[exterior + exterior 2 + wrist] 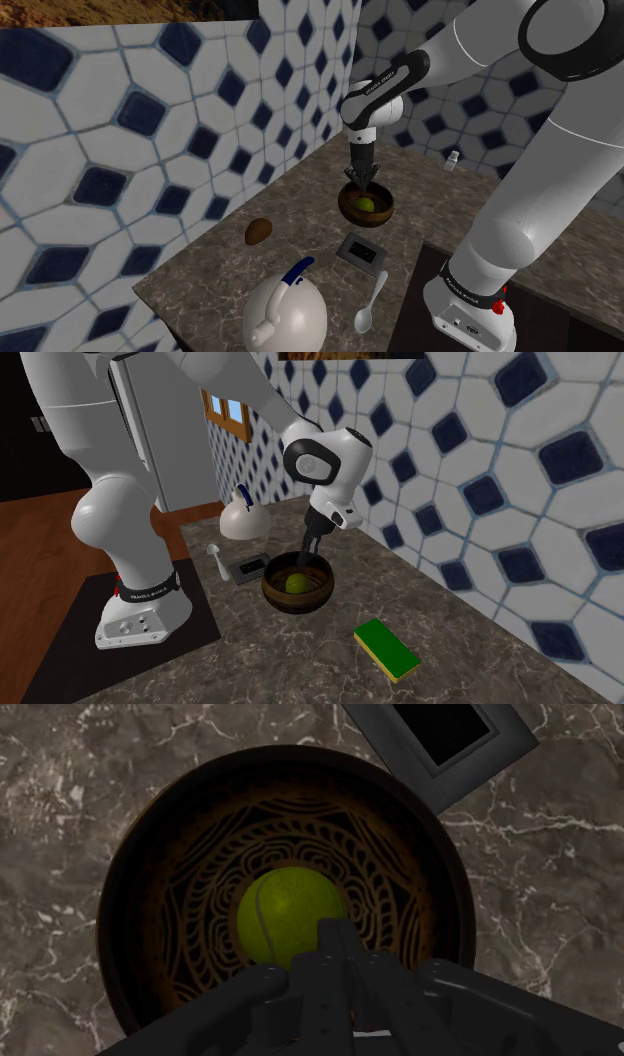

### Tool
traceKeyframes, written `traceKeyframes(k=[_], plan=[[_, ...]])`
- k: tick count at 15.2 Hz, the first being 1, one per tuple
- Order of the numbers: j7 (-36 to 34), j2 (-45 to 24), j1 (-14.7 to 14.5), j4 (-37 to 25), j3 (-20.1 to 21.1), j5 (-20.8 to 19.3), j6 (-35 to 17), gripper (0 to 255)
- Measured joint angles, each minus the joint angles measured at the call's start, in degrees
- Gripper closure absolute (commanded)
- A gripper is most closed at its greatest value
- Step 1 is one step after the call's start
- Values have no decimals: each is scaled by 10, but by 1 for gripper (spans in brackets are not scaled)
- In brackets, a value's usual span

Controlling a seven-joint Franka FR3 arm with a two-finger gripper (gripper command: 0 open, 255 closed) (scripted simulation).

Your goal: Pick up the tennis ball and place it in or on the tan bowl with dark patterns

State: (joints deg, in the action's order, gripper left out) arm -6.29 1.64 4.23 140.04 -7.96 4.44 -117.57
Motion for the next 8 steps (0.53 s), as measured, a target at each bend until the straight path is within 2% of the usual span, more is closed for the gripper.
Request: traceKeyframes(k=[1, 2, 4, 8], plan=[[0, 0, 0, 0, 0, 0, 0, 255], [0, 0, 0, 0, 0, 0, 0, 0], [4, 5, 5, 14, -6, 12, -20, 0], [67, 22, 31, 108, -43, 126, -177, 0]])
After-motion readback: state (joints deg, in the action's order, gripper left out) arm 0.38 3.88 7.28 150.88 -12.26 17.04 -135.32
